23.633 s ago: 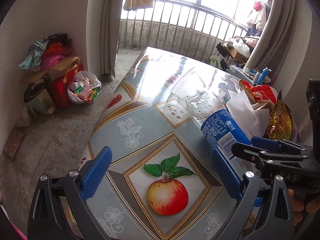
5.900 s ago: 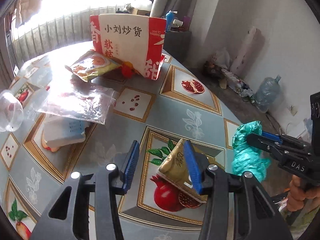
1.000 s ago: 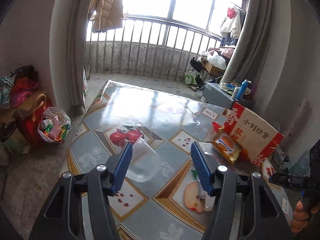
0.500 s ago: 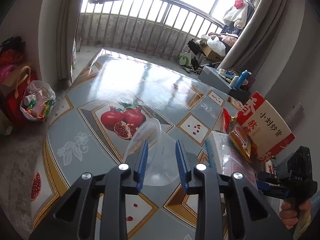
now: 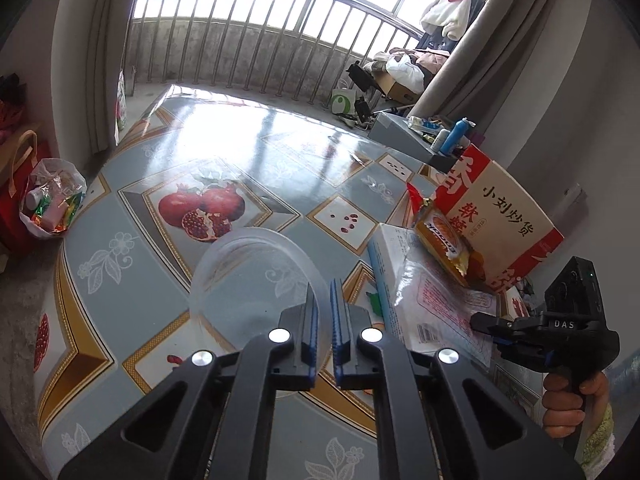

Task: Collect trash
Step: 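Grasp the clear plastic cup with the left gripper while the right gripper grasps the plastic wrapper, then carry the cup and wrapper over the wastebasket with both grippers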

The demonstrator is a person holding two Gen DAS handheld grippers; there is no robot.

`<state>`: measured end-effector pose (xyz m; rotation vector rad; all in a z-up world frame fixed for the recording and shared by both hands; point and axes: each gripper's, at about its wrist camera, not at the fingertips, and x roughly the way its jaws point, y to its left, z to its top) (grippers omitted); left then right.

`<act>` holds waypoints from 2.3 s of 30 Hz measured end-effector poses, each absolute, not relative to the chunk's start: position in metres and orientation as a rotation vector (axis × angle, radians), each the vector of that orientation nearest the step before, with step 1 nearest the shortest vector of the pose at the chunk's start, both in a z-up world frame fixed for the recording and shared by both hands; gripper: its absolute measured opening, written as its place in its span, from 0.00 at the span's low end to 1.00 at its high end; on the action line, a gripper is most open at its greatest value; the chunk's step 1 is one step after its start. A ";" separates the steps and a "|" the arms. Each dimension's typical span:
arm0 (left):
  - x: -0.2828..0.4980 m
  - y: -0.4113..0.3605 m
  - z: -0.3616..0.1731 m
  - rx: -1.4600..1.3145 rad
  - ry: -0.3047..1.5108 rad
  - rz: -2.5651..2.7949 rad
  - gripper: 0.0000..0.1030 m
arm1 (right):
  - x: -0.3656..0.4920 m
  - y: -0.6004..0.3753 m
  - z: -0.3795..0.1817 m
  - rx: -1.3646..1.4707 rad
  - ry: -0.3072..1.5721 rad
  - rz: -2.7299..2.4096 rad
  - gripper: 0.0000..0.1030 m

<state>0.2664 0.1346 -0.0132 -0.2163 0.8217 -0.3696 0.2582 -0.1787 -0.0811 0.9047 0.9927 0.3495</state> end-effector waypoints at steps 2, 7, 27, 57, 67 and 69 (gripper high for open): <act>0.261 0.126 -0.014 -0.210 0.831 -0.394 0.05 | 0.255 -0.177 -0.078 0.886 0.998 0.358 0.06; 0.242 0.106 -0.013 -0.210 0.852 -0.455 0.05 | 0.244 -0.172 -0.073 0.866 1.009 0.376 0.05; 0.146 0.072 0.017 -0.215 0.836 -0.554 0.05 | 0.155 -0.203 -0.049 0.897 0.870 0.394 0.04; 0.137 -0.090 0.061 -0.044 0.779 -0.877 0.05 | 0.053 -0.318 -0.034 1.005 0.606 0.236 0.04; 0.133 -0.154 0.058 0.025 0.798 -0.977 0.05 | 0.020 -0.360 -0.040 1.068 0.517 0.147 0.04; 0.132 -0.167 0.057 0.034 0.802 -0.995 0.05 | 0.012 -0.370 -0.041 1.083 0.498 0.130 0.04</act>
